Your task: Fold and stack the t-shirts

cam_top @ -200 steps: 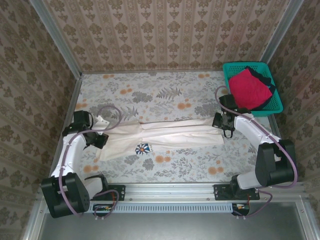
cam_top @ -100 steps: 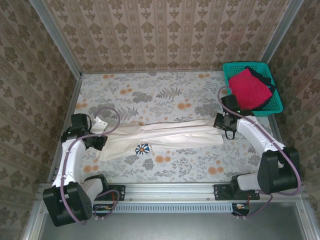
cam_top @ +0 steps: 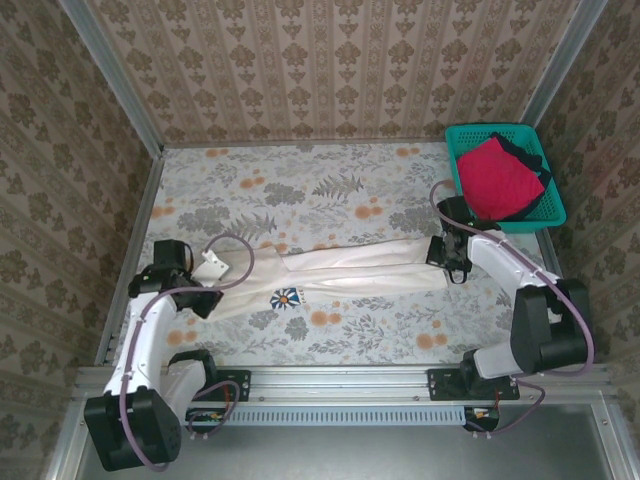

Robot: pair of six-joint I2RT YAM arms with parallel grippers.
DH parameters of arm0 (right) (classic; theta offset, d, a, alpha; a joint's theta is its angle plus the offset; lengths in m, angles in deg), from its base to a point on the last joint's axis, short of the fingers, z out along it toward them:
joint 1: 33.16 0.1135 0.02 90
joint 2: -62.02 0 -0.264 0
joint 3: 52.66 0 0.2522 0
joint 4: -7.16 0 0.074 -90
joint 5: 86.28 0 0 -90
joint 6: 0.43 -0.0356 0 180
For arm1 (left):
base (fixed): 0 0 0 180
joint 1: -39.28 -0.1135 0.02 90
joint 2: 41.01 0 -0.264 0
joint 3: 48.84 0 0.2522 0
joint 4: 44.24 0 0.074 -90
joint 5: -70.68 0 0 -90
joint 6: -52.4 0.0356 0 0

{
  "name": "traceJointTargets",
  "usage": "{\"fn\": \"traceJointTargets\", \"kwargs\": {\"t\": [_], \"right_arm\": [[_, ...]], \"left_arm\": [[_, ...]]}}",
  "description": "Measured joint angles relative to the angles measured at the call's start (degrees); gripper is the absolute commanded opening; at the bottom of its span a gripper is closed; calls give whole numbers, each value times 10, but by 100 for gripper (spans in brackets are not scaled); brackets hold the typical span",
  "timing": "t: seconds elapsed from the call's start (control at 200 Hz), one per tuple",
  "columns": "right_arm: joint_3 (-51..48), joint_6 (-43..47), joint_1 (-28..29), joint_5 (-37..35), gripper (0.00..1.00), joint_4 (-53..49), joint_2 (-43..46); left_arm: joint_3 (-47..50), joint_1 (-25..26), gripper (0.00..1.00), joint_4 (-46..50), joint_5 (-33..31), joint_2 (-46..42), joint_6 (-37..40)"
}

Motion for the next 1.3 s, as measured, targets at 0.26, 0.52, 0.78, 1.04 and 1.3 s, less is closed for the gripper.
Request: {"fn": "traceJointTargets", "kwargs": {"t": [0.26,0.52,0.78,1.04,1.3], "right_arm": [[0,0,0,0,0,2,-10],[5,3,0,-1,53,2,-22],[22,20,8,0,84,9,6],[65,21,85,9,84,51,-8],[97,-5,169,35,83,99,-96]], "left_arm": [[17,19,0,13,-24,4,11],[35,23,33,4,-82,-3,-17],[32,24,100,-33,-96,-68,-86],[-97,33,100,-149,-55,9,-301],[-126,111,100,-225,-100,130,-611]]}}
